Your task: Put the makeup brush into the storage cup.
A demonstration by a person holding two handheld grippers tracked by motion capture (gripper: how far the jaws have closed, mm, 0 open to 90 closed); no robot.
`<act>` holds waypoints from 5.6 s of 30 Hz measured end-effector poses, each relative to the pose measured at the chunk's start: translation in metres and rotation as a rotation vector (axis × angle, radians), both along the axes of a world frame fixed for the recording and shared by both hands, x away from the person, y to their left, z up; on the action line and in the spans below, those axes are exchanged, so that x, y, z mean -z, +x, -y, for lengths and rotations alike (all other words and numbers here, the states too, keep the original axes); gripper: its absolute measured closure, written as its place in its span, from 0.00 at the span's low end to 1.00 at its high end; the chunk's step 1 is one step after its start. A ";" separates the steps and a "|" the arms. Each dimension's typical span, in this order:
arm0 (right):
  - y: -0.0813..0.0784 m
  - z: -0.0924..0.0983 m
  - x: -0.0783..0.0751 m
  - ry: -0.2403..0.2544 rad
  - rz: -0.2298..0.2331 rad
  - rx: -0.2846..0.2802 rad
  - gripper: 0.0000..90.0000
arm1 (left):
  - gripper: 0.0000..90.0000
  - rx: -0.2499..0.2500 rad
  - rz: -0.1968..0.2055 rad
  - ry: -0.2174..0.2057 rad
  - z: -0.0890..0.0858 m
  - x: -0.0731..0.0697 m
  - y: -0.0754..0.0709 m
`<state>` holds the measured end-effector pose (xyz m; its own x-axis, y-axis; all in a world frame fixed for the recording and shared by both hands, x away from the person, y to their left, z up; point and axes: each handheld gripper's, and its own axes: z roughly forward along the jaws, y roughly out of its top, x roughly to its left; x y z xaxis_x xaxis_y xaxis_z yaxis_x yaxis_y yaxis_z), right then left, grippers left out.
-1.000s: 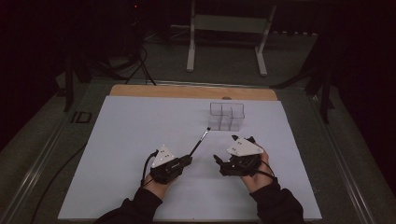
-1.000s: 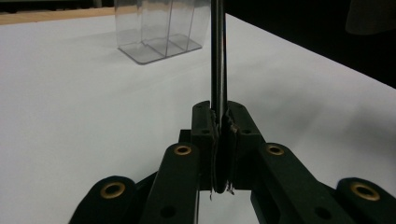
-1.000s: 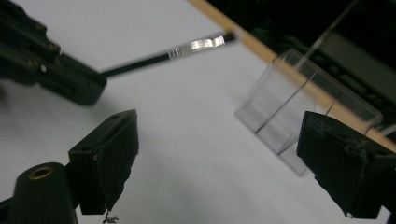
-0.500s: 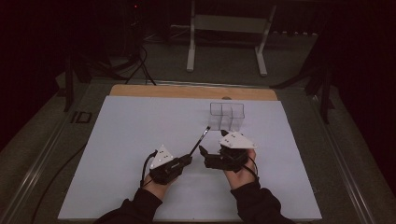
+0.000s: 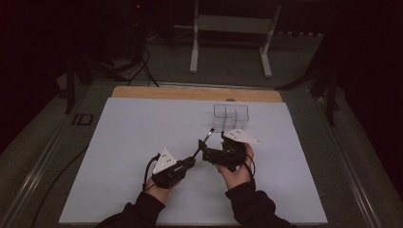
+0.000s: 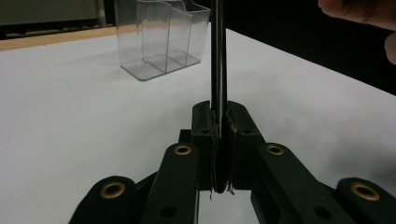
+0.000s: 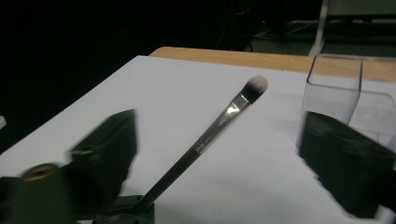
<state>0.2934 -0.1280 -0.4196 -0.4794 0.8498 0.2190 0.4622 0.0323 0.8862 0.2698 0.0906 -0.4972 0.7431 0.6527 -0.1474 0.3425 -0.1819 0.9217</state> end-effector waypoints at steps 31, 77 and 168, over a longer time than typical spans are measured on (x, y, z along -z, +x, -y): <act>0.022 0.014 0.012 0.421 -0.313 -0.035 0.92 | 0.94 0.012 -0.005 -0.012 -0.001 -0.002 -0.001; 0.013 0.048 -0.026 -0.034 0.069 -0.291 0.94 | 0.05 0.105 -0.028 0.002 -0.011 -0.030 -0.007; 0.155 0.085 -0.011 -0.143 0.108 -0.064 0.94 | 0.03 0.133 0.025 -0.026 -0.012 -0.019 -0.010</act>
